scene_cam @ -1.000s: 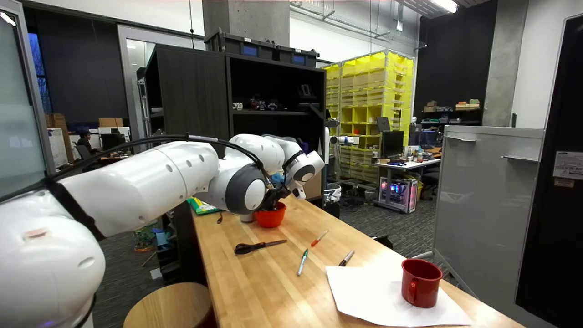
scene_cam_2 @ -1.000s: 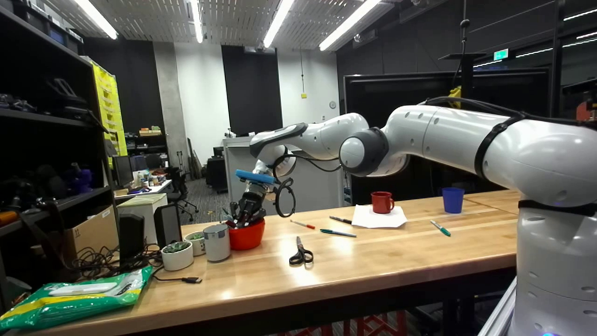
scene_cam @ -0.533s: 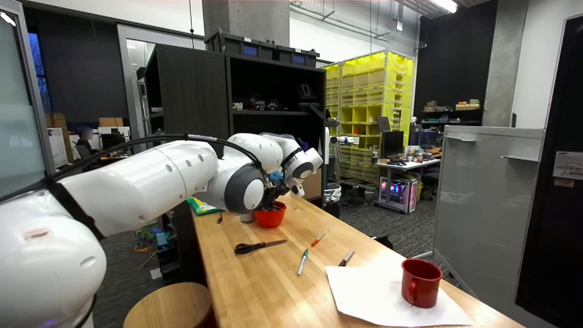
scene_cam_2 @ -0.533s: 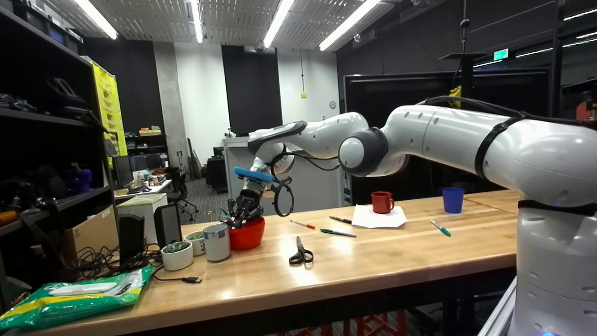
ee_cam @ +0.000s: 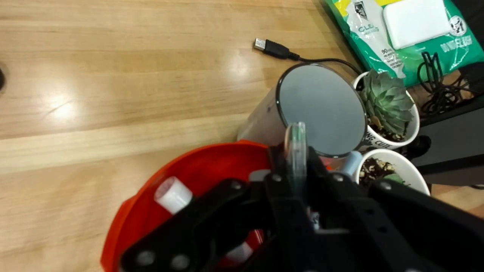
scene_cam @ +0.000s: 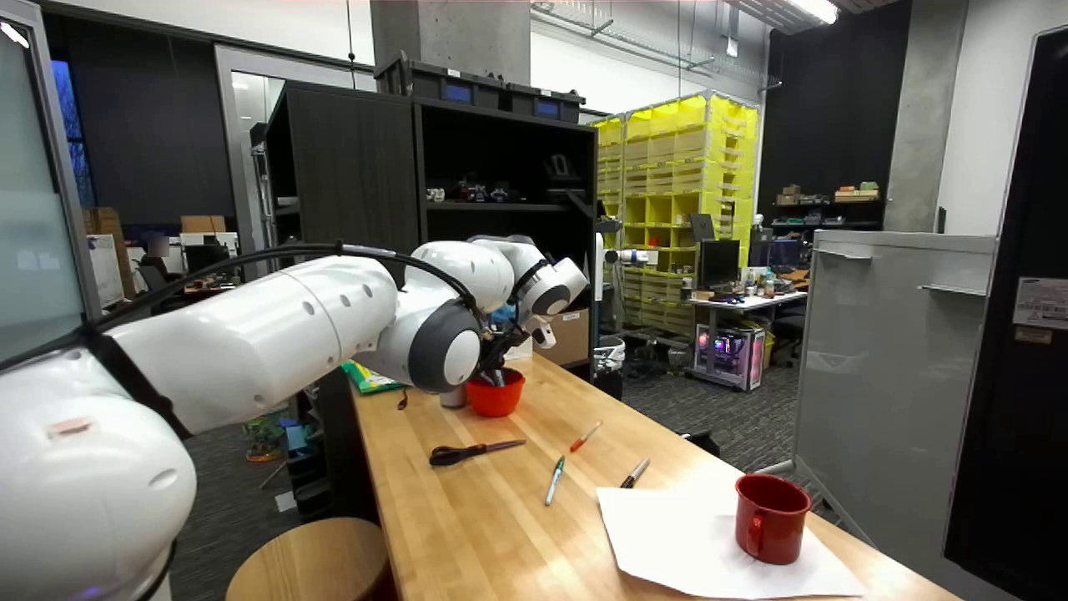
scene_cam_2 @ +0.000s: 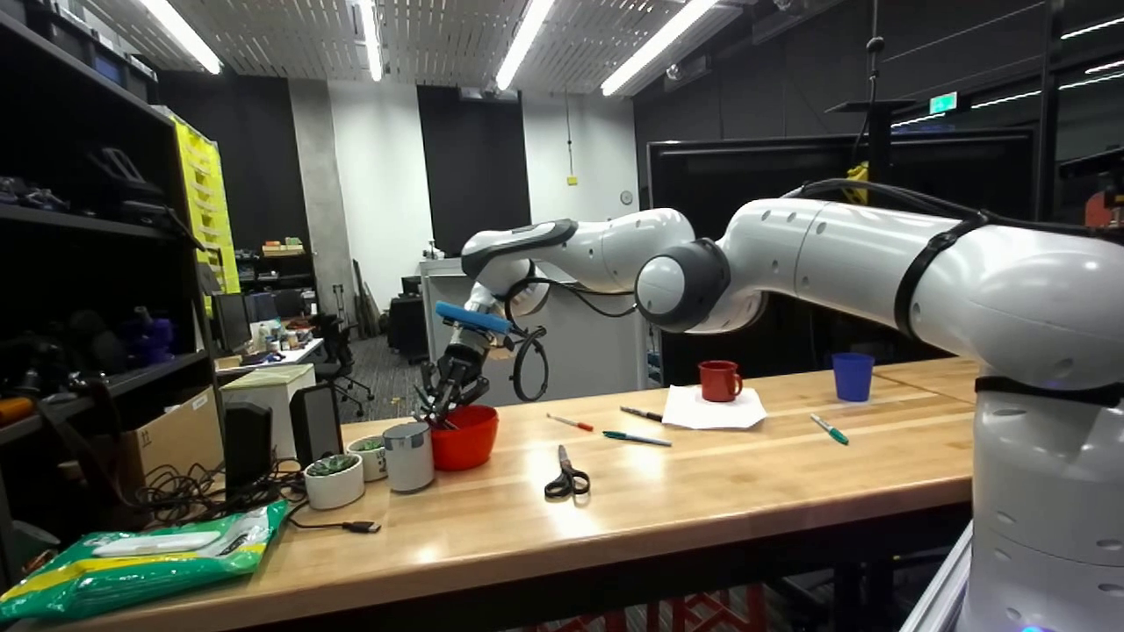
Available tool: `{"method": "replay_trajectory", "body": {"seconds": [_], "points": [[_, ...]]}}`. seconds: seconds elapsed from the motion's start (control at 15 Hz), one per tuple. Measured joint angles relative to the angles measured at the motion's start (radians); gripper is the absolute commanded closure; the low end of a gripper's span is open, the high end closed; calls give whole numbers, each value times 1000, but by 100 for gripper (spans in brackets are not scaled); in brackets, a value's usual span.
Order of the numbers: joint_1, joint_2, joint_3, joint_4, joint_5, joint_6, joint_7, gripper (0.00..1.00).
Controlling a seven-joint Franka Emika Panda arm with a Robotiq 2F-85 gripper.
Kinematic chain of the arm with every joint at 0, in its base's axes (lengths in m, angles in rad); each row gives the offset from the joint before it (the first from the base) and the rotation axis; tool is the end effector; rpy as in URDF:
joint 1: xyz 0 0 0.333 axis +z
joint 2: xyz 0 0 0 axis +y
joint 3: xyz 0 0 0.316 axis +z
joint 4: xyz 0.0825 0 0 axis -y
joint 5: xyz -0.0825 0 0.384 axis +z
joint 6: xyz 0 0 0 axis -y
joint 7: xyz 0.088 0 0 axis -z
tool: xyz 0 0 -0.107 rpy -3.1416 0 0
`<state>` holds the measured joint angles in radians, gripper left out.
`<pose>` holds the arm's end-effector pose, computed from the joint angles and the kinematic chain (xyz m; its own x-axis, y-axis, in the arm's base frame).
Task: Remove one marker from the orange bowl
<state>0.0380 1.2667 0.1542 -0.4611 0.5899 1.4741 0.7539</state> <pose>0.7710 0.1386 0.2766 0.6850 -0.3876 -0.6168 -0.6737 -0.6594 -0.3338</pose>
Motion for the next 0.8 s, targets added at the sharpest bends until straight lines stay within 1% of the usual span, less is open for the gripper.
{"method": "replay_trajectory", "body": {"seconds": [0.47,0.8], "points": [[-3,2,39,48,-66,0,0,96],[0,1,43,66,-93,9,-4,96]]}}
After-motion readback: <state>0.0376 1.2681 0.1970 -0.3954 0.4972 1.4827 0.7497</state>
